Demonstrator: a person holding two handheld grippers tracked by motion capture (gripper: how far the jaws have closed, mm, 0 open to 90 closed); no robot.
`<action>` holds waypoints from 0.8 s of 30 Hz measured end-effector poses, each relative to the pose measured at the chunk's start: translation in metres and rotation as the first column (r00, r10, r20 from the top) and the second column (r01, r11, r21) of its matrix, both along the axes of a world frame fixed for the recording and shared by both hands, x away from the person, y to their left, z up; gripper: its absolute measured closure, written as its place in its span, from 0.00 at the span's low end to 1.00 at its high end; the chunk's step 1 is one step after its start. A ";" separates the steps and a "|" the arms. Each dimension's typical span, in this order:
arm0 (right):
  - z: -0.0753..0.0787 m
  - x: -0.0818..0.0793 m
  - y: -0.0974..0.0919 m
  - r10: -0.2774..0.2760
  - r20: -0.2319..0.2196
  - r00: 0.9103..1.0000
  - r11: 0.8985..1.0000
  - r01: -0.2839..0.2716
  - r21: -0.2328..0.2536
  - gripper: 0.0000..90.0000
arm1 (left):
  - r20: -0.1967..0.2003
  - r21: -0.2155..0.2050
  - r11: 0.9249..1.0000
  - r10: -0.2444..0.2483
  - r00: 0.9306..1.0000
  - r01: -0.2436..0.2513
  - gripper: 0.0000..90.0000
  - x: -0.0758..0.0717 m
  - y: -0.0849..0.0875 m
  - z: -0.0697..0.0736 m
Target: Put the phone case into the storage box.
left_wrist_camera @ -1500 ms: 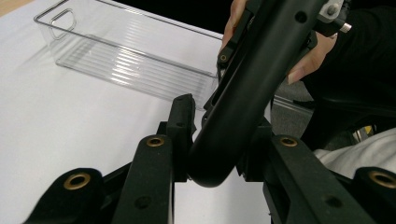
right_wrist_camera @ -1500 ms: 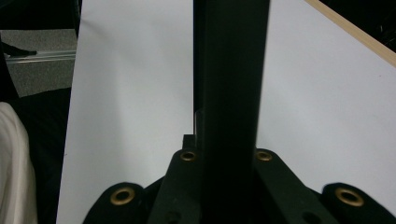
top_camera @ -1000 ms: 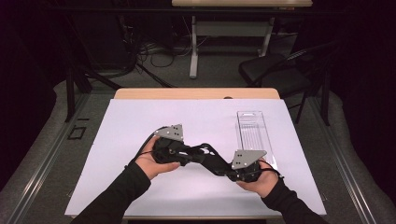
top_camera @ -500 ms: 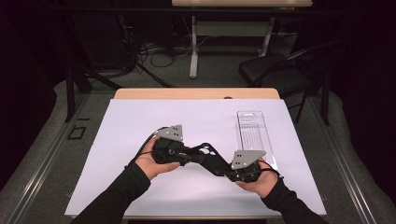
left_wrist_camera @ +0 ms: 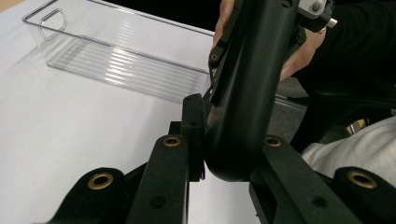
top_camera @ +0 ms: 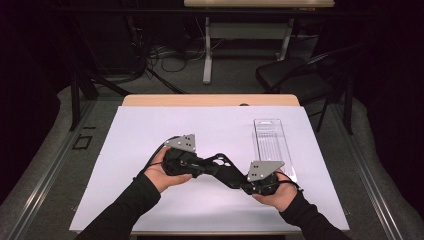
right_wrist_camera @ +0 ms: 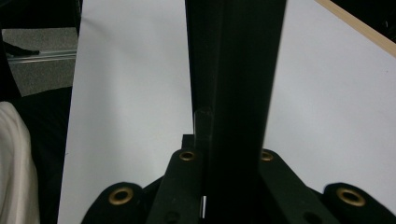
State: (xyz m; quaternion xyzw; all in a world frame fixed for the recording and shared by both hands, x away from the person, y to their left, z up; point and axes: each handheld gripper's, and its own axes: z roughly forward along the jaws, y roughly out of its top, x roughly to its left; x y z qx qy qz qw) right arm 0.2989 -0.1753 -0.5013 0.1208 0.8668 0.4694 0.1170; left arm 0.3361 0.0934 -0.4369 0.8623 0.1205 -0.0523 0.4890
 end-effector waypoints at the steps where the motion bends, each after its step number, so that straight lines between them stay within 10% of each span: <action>1: 0.000 0.000 0.000 0.000 -0.001 1.000 1.000 0.000 0.001 0.98 | 0.001 0.000 1.000 -0.001 1.000 0.001 0.90 0.000 0.000 0.000; 24: 0.001 0.000 0.000 -0.008 -0.002 1.000 1.000 0.008 0.009 0.91 | -0.009 0.007 1.000 -0.010 1.000 0.010 0.90 0.001 0.001 0.003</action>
